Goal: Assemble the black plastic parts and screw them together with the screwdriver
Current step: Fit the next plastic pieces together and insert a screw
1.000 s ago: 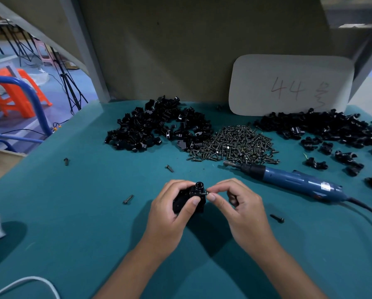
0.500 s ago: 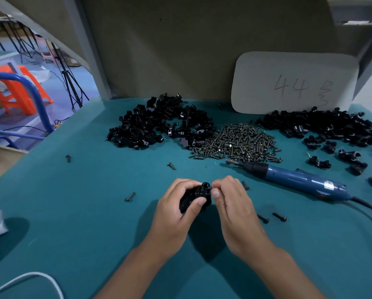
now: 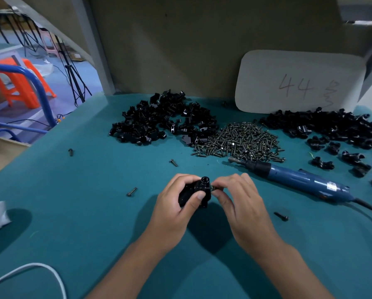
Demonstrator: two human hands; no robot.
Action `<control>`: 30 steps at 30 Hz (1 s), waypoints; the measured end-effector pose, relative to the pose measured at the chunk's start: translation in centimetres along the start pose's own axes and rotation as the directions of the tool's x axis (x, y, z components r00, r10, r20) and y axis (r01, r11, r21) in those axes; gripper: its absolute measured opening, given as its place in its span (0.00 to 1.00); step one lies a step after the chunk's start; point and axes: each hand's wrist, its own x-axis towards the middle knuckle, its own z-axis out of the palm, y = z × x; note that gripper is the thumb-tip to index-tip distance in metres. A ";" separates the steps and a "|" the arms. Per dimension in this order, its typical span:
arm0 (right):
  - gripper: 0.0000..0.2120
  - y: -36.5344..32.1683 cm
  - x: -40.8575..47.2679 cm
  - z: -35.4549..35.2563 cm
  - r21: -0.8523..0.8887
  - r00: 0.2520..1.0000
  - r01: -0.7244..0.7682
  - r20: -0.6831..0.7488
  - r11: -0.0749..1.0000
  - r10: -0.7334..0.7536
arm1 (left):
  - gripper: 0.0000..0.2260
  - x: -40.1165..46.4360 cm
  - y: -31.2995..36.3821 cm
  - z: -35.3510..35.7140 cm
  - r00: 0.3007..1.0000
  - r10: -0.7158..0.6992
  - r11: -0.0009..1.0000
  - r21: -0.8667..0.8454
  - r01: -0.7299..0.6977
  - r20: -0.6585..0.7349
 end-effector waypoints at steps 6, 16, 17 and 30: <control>0.13 -0.9 0.1 0.0 -0.039 0.994 -0.070 0.084 0.997 0.073 | 0.07 -0.2 0.3 0.2 1.000 0.022 1.000 -0.008 -0.022 0.003; 0.22 -1.4 0.1 -0.9 0.016 0.933 -0.291 0.225 0.956 0.280 | 0.10 -0.1 0.2 0.4 0.999 0.004 1.000 -0.004 -0.004 0.032; 0.19 -1.3 0.1 -1.0 -0.010 0.938 -0.255 0.242 0.967 0.249 | 0.10 -0.1 0.2 0.3 1.000 -0.004 1.000 -0.009 0.005 0.028; 0.24 -0.6 0.0 -1.4 0.147 0.907 -0.316 0.335 0.937 0.254 | 0.08 -0.4 0.3 0.4 0.997 0.046 0.999 -0.011 -0.045 0.062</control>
